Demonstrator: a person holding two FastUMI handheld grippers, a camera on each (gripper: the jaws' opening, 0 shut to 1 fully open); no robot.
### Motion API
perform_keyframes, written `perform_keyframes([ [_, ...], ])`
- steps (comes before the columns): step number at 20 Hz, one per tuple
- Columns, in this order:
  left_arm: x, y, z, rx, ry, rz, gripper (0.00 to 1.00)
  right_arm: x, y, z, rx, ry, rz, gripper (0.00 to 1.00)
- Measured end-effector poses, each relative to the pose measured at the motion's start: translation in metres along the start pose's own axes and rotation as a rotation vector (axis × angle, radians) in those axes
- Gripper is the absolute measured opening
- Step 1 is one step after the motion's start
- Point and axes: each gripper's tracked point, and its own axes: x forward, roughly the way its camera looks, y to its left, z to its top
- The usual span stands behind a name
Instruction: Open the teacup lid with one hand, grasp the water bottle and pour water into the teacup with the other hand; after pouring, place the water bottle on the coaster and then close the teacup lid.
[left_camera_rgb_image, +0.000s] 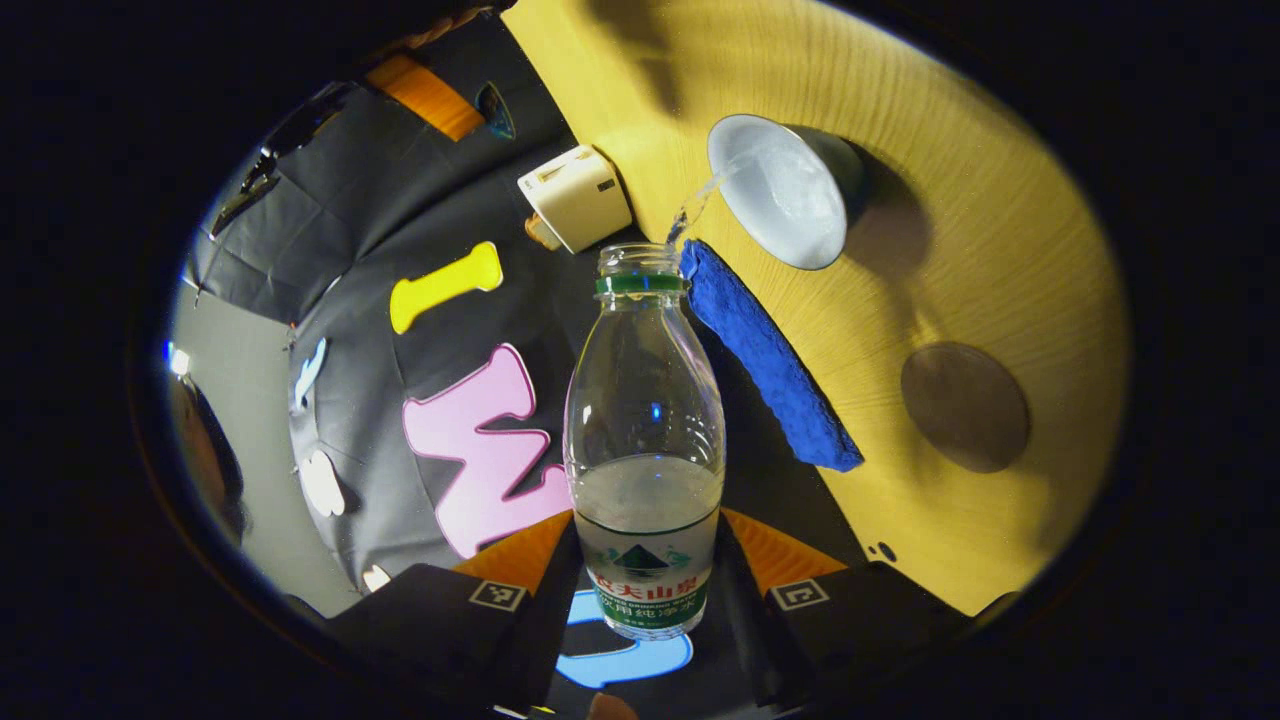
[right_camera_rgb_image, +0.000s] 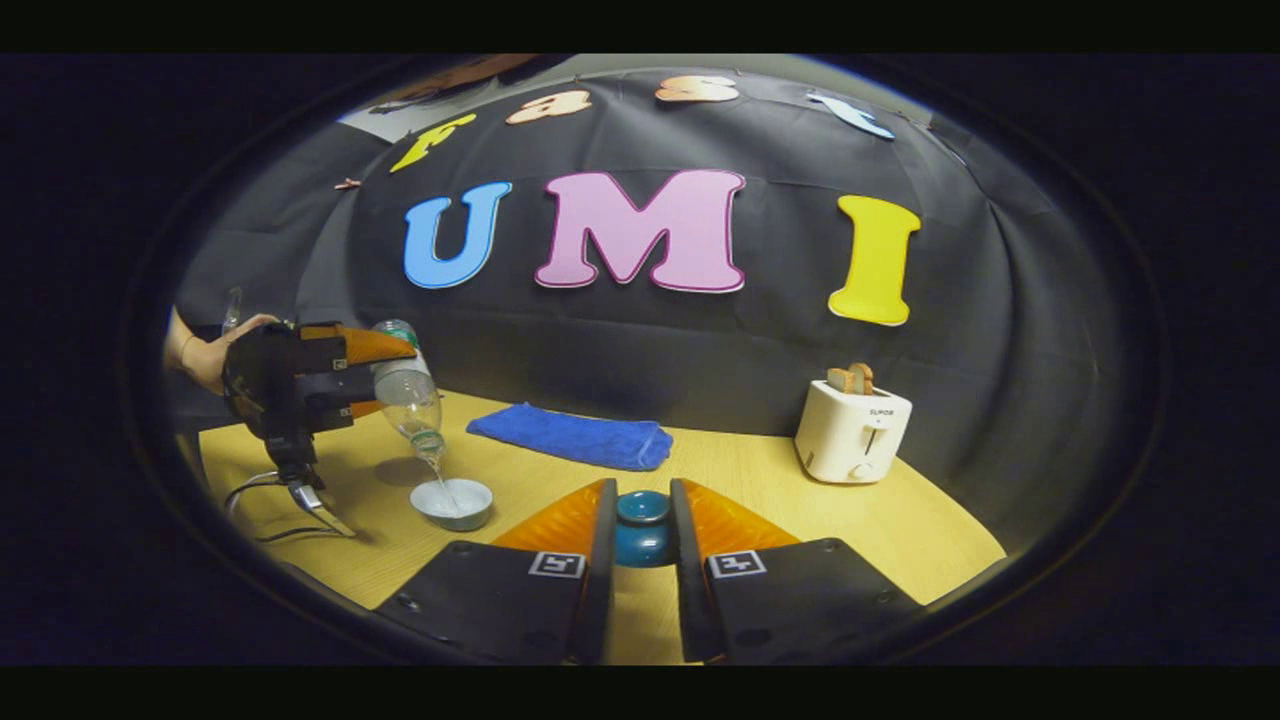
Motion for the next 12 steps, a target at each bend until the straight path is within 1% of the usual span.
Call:
perform_keyframes([
  [2, 0.001, 0.007, -0.002, 0.033, -0.014, 0.028, 0.73, 0.000, 0.000, 0.000, -0.002, -0.003, 0.002, 0.35],
  [6, 0.003, 0.011, -0.002, 0.058, -0.023, 0.062, 0.73, 0.000, 0.003, 0.001, -0.001, -0.004, 0.004, 0.35],
  [12, 0.003, 0.020, -0.001, 0.046, -0.038, 0.096, 0.73, 0.001, 0.003, 0.000, 0.002, -0.001, 0.006, 0.35],
])
